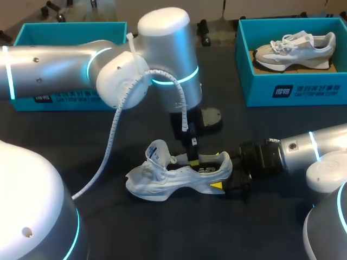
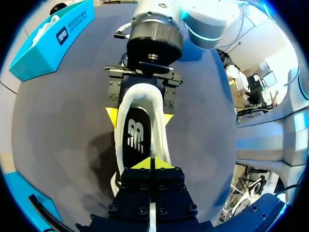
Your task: Take the shoe out of the shoebox, open the shoe tongue, remove and reinsert the insole, then place the shoe into the shoebox
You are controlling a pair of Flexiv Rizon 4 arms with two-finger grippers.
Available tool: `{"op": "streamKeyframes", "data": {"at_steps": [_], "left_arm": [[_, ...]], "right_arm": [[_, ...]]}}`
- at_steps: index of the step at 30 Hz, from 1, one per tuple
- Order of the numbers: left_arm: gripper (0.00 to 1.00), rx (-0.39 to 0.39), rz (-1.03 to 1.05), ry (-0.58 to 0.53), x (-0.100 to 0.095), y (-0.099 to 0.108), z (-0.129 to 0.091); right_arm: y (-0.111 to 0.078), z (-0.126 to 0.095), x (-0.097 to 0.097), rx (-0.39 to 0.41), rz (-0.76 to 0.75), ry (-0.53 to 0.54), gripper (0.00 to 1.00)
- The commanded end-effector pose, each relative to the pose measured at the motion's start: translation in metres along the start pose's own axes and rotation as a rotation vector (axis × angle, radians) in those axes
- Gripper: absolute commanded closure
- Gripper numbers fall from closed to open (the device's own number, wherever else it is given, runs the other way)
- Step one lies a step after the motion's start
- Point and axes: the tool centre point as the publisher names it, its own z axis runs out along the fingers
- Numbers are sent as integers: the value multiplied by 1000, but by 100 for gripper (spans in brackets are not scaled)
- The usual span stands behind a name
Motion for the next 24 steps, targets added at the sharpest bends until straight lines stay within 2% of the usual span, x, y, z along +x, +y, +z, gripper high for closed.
{"op": "streamKeyframes", "data": {"at_steps": [1, 16, 24], "left_arm": [[100, -19, -6, 8, -4, -6, 11], [100, -64, 24, 46, 2, 22, 27], [100, -88, 55, 39, 6, 30, 34]], "right_arm": [[-3, 4, 3, 4, 0, -3, 100], [-3, 4, 3, 4, 0, -3, 100], [-3, 4, 3, 4, 0, -3, 100]]}}
